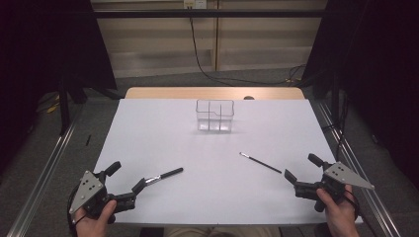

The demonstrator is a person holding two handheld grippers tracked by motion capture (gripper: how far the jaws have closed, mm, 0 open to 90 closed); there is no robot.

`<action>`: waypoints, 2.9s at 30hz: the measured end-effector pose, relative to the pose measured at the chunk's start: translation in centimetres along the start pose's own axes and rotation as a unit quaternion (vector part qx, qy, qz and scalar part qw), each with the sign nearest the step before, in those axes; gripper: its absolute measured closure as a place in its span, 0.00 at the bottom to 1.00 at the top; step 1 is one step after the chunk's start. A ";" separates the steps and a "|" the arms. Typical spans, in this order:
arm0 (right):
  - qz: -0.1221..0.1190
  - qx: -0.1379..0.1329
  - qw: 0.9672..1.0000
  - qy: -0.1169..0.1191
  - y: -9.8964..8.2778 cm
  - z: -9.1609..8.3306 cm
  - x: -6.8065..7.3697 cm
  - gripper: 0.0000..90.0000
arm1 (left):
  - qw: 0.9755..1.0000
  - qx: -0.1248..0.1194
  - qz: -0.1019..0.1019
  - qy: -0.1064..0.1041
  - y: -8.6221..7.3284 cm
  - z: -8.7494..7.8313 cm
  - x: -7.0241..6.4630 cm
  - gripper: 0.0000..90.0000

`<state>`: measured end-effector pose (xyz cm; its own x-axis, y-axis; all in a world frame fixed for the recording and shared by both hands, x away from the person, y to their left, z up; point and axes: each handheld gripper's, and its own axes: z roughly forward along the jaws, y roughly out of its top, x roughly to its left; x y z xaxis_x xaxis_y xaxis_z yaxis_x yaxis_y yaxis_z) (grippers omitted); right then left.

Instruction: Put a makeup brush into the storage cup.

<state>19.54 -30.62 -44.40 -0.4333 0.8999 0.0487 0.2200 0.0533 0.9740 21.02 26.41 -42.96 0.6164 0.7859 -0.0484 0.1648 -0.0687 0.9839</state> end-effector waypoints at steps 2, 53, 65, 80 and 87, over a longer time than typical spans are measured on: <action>0.003 -0.001 1.000 0.001 0.0 0.0 0.1 0.00 | 1.000 -0.001 -0.004 0.001 0.0 0.1 0.0 0.04; -0.001 0.002 1.000 0.025 0.1 0.6 0.6 0.00 | 0.996 0.047 0.028 -0.065 3.7 7.4 -0.5 0.04; 0.002 0.003 1.000 0.027 0.1 0.6 0.5 0.00 | 0.993 0.082 0.029 -0.076 3.7 9.5 0.4 0.05; 0.001 0.010 0.999 0.031 0.0 0.7 0.5 0.00 | 0.978 0.170 0.074 -0.096 4.6 10.7 0.5 0.05; -0.002 0.014 0.999 0.031 0.0 0.7 0.4 0.00 | 0.962 0.237 0.086 -0.105 4.2 11.3 0.6 0.05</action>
<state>19.94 -29.96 -44.53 -0.4869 0.8715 0.0582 0.2418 0.0704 0.9678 30.75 19.65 -40.74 0.7999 0.5995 0.0264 0.3473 -0.4984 0.7943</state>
